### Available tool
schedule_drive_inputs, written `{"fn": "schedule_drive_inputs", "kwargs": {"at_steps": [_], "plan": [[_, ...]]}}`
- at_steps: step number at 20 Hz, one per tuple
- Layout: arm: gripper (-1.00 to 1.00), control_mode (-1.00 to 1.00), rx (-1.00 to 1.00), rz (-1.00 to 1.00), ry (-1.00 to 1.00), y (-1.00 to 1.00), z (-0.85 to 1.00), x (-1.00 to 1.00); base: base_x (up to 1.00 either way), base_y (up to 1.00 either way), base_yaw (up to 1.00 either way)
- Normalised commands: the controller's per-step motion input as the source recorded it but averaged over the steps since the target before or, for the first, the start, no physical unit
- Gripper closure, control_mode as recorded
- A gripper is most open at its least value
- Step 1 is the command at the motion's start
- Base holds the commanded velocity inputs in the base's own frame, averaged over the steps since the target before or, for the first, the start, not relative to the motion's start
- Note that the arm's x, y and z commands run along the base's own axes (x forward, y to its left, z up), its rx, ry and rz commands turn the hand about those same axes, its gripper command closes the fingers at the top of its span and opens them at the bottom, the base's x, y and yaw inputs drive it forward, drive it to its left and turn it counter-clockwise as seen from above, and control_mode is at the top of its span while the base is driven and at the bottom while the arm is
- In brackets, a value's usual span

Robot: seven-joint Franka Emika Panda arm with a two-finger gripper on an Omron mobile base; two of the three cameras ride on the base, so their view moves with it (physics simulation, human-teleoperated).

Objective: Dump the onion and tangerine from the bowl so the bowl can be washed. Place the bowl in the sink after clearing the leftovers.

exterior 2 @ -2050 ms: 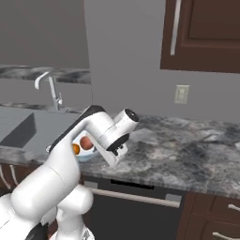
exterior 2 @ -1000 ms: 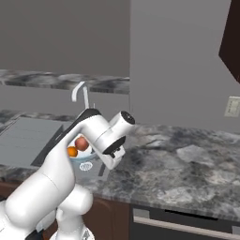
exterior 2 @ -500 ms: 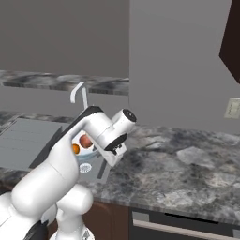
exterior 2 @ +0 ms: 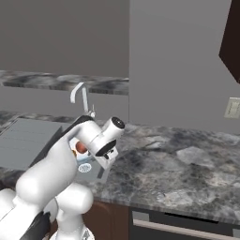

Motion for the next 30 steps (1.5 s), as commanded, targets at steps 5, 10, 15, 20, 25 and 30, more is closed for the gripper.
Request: {"fn": "schedule_drive_inputs", "kwargs": {"at_steps": [5,10,15,20,25,30], "plan": [[1.00,-1.00,-0.15,0.00,0.05,0.50,-0.32,0.62,0.00,0.00,0.00],[1.00,-1.00,-0.14,0.00,0.06,0.38,-0.30,0.42,0.00,0.00,0.00],[1.00,-1.00,-0.03,0.00,0.01,0.04,-0.06,0.00,0.00,0.00,0.00],[1.00,-1.00,-0.14,0.00,0.00,0.29,-0.09,0.00,0.00,0.00,0.00],[1.00,-1.00,-0.24,0.00,0.00,0.46,-0.17,0.00,0.00,0.00,0.00],[1.00,-1.00,-0.20,0.00,0.00,0.35,-0.11,0.23,0.00,0.00,0.00]]}}
